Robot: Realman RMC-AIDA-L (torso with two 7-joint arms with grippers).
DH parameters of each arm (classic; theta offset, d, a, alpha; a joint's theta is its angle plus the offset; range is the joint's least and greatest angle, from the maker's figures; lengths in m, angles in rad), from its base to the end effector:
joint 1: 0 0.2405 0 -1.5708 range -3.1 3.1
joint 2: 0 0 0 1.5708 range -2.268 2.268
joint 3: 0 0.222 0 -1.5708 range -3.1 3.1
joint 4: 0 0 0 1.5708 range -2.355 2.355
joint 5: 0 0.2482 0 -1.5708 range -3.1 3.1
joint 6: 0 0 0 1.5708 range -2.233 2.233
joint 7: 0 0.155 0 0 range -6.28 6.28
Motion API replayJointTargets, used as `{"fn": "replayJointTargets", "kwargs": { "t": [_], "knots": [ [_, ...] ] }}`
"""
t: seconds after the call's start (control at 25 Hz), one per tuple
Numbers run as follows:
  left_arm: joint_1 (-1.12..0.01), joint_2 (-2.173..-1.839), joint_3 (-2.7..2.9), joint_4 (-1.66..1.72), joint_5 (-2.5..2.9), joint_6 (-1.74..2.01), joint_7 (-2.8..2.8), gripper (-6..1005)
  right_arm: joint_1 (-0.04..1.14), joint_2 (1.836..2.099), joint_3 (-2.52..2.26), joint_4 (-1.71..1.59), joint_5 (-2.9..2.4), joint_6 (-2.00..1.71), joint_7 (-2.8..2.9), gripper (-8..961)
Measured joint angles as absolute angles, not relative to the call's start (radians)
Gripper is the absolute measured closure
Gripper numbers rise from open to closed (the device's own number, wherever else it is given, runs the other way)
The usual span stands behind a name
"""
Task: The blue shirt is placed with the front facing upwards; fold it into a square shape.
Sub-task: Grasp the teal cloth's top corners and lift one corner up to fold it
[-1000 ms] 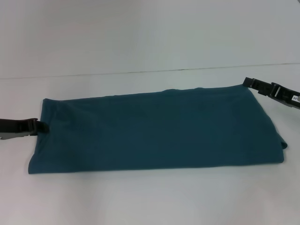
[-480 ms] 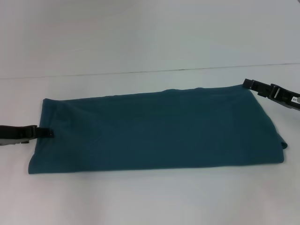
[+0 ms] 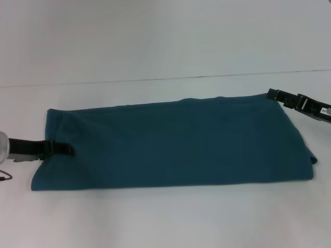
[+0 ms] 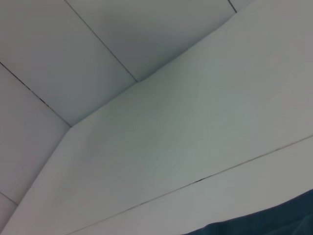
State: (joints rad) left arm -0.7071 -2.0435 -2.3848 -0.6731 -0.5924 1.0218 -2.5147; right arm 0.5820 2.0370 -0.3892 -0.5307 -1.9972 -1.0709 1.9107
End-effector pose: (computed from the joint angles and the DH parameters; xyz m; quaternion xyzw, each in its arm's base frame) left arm -0.2951 0.4306 0.0233 -0.7466 -0.5961 -0.0450 0.2920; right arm 0.3298 0.4063 0.0557 -0.7011 0.5543 0.3137 0.3207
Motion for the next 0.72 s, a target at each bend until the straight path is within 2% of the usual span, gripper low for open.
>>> {"fn": "replayJointTargets", "kwargs": {
  "t": [0.12, 0.56, 0.72],
  "knots": [
    [-0.708, -2.041, -2.384, -0.680, -0.599, 1.035, -2.508, 98, 0.581, 2.038, -0.390, -0.531, -1.997, -1.067, 1.911, 118],
    [-0.710, -2.039, -2.385, -0.665, -0.639, 1.029, -2.463, 494, 0.580, 2.037, -0.400, -0.528, -1.998, -1.058, 1.914, 120],
    [-0.711, -2.042, -2.381, -0.673, -0.652, 1.031, -2.452, 688, 0.582, 2.036, -0.400, -0.528, -1.999, -1.057, 1.915, 121]
  ]
}}
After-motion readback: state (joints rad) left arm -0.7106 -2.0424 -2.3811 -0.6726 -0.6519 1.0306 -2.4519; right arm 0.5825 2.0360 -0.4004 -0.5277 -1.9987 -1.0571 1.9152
